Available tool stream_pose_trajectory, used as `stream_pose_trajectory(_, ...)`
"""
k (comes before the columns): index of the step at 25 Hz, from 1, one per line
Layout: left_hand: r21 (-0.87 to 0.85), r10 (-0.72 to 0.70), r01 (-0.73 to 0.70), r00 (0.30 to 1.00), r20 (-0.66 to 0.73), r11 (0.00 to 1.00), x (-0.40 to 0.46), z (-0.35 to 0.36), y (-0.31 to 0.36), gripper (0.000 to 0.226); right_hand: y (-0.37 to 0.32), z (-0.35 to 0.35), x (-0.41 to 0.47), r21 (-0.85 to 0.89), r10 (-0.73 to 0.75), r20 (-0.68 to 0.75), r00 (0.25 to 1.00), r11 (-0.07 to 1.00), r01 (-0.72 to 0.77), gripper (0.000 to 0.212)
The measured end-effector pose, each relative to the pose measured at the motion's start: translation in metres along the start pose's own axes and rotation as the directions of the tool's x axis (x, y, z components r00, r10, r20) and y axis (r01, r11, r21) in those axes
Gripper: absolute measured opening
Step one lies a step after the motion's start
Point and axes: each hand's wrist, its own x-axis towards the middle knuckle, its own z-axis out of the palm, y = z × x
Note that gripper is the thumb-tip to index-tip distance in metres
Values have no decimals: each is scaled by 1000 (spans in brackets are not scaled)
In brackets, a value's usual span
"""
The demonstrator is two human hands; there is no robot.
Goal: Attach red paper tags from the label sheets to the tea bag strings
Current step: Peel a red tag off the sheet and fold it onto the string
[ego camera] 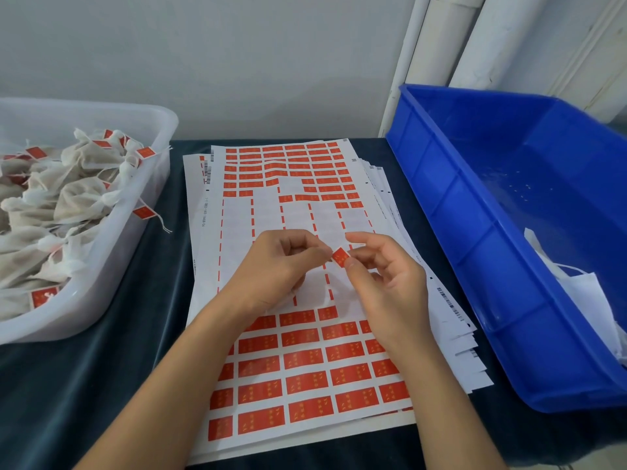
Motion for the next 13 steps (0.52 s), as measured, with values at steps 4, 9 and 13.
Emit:
stream_pose_trajectory(4,22,4,-3,1000,-22,1000,-1,1,0,18,-1,0,-1,18,34,16,999,999,-34,31)
stream_pose_trajectory(9,73,51,-51,999,-1,996,-1,3,-1,19,-5,0,-2,77,90,47,995,993,-93,18)
stream_pose_trajectory(13,120,113,-116,993,35,986,-1,4,-5,18,-3,2,-1,-9,81,46,996,997,-80,9)
